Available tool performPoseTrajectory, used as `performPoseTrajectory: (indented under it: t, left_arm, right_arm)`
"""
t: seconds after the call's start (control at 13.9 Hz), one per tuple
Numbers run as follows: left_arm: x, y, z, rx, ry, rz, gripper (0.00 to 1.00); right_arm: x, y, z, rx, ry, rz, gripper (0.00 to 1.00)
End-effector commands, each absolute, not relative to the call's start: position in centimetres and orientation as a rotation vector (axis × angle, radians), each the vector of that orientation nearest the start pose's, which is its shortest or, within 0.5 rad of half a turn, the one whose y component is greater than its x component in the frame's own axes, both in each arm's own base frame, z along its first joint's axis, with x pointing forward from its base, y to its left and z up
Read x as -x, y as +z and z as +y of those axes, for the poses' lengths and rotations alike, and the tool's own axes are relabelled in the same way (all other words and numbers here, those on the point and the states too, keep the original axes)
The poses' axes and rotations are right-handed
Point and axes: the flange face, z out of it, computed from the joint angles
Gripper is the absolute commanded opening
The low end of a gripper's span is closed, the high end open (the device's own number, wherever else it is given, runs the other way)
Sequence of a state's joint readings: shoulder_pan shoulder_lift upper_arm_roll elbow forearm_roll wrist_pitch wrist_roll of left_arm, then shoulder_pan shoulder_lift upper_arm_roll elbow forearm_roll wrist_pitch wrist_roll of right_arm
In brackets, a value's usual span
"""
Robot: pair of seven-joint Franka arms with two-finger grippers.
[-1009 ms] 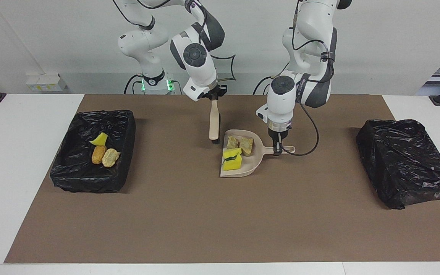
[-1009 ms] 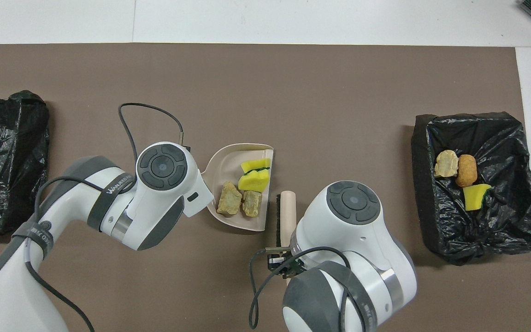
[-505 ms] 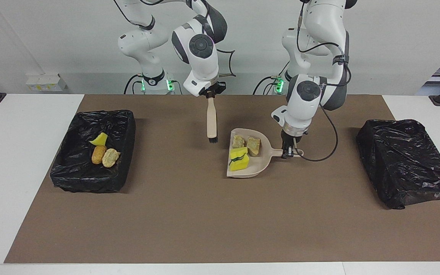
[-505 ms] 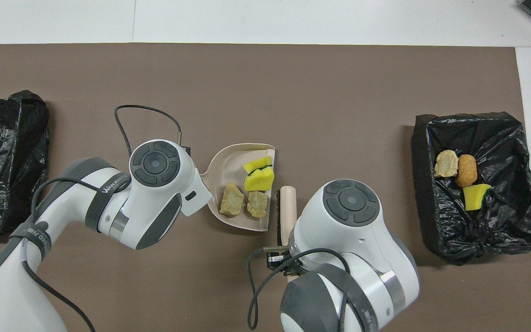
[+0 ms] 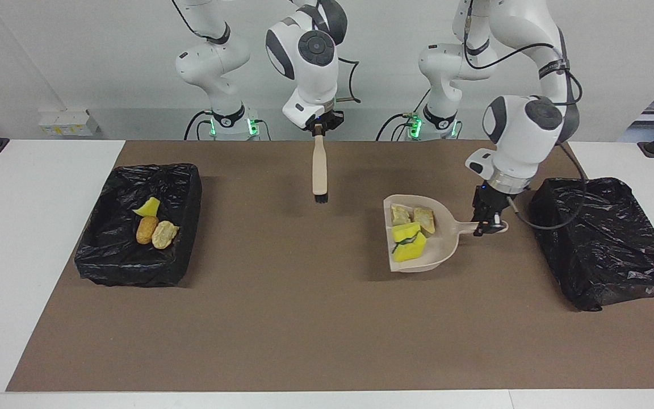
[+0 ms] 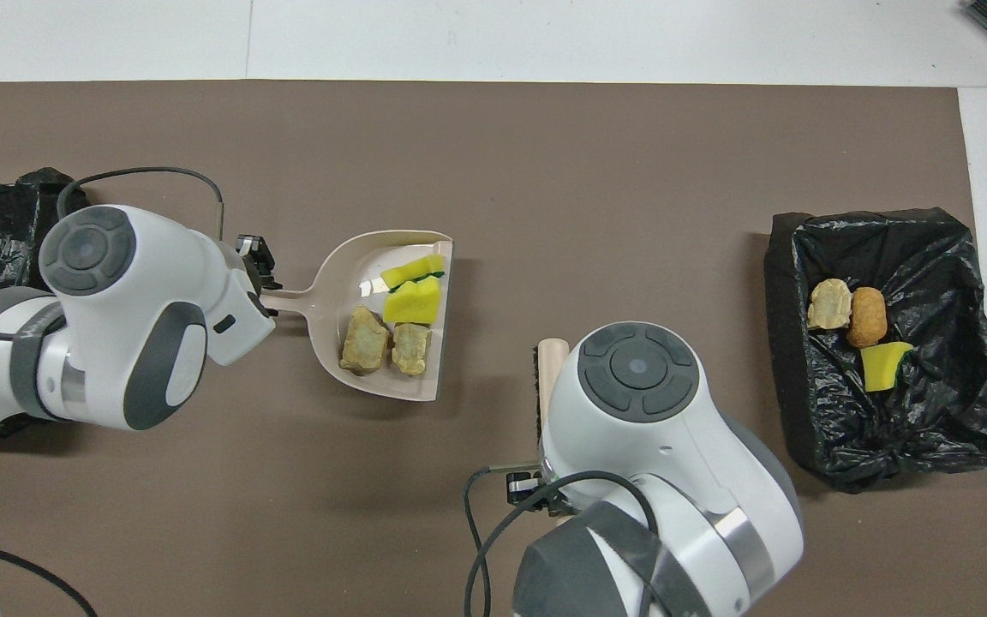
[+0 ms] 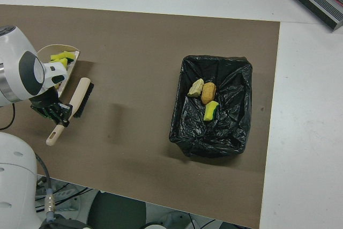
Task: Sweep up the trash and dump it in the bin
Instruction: 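Carry the loaded dustpan to the bin nearest the left gripper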
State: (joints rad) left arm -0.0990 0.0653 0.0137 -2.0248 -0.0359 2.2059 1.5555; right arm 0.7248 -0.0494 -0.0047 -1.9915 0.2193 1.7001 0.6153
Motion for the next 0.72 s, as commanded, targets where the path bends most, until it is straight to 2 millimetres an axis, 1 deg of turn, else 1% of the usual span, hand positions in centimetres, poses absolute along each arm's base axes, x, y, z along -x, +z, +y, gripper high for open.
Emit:
performPoseTrajectory:
  t: [0.0, 0.07, 0.14, 0.22, 0.29, 0.36, 0.43, 0.5, 0.58, 0.65]
  left_arm:
    - [-58.3, 47.0, 1.3, 2.191, -0.175, 2.185, 0.00]
    - [-58.5, 47.9, 3.9, 2.210, -0.177, 2.175, 0.00]
    - [-58.6, 49.2, 6.1, 2.239, -0.221, 2.153, 0.00]
    - [-58.5, 49.6, 9.4, 2.308, -0.259, 2.111, 0.00]
    - [-58.2, 50.6, 12.8, 2.337, -0.287, 2.081, 0.00]
    - [-58.3, 51.4, 15.7, 2.313, -0.299, 2.105, 0.00]
    - [-58.2, 52.5, 19.2, 2.304, -0.327, 2.118, 0.00]
    - [-58.2, 53.6, 22.0, 2.320, -0.351, 2.123, 0.00]
    - [-58.5, 54.3, 24.4, 2.323, -0.346, 2.127, 0.00]
    - [-58.6, 55.1, 26.4, 2.291, -0.348, 2.141, 0.00]
  right_arm:
    - [-33.8, 44.6, 38.3, 3.094, 0.456, -0.115, 0.00]
    - [-32.6, 43.4, 39.9, 3.107, 0.466, -0.133, 0.00]
    - [-31.9, 42.4, 40.9, 3.119, 0.476, -0.133, 0.00]
    - [-31.4, 41.4, 41.8, 3.129, 0.473, -0.110, 0.00]
    - [-30.4, 40.0, 43.4, 3.139, 0.463, -0.092, 0.00]
    - [-29.8, 38.2, 44.8, 3.145, 0.446, -0.073, 0.00]
    - [-29.3, 36.6, 45.9, 3.148, 0.433, -0.073, 0.00]
    - [-28.7, 35.5, 46.9, 3.146, 0.414, -0.079, 0.00]
    - [-28.6, 35.2, 47.2, 3.143, 0.402, -0.075, 0.00]
    - [-28.6, 35.1, 47.1, 3.147, 0.410, -0.076, 0.00]
